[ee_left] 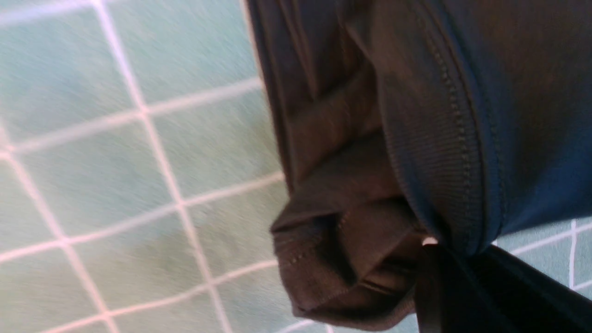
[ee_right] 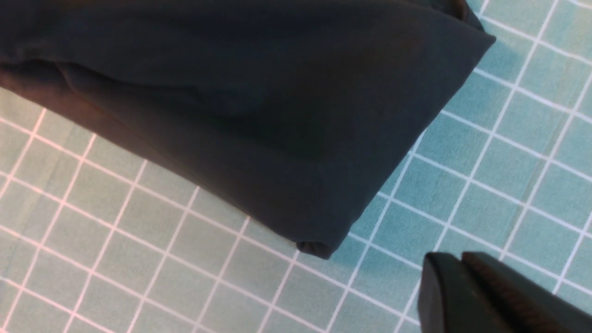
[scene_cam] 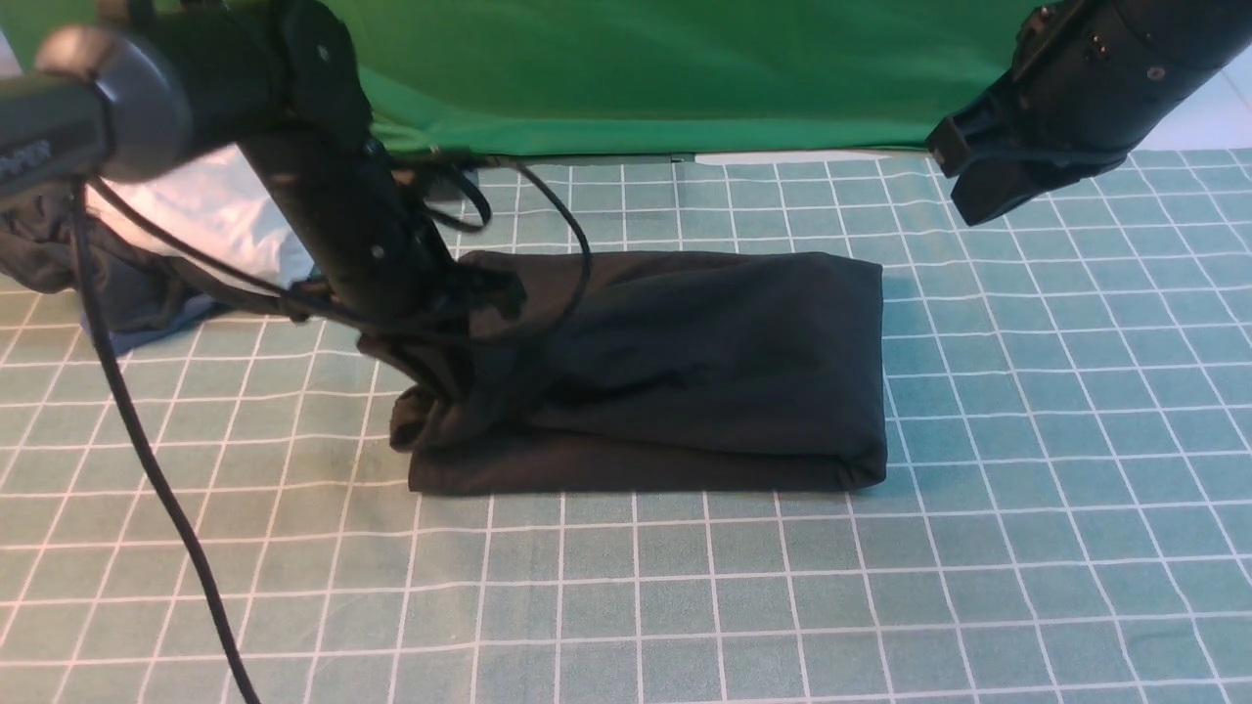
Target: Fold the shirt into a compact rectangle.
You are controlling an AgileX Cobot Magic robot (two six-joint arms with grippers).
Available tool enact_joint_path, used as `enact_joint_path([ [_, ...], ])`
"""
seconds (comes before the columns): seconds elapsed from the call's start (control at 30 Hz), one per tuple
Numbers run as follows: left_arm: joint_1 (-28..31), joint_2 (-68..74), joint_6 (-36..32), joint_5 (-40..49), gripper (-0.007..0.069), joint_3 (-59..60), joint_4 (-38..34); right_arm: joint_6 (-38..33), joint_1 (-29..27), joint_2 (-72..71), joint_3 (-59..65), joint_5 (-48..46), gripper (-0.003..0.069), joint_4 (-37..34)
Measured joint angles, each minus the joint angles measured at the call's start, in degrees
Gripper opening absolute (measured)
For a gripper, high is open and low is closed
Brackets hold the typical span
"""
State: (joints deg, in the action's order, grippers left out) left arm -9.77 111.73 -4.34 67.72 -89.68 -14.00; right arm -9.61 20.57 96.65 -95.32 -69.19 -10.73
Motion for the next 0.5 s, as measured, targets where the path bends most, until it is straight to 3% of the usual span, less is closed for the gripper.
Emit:
enact_joint_path([
  [0.5, 2.2, 1.7, -5.8, -6.4, 0.0014, -2.2, 4.4, -0.1, 0.0, 0.0, 0.0, 0.0, 0.0047, -0.2],
])
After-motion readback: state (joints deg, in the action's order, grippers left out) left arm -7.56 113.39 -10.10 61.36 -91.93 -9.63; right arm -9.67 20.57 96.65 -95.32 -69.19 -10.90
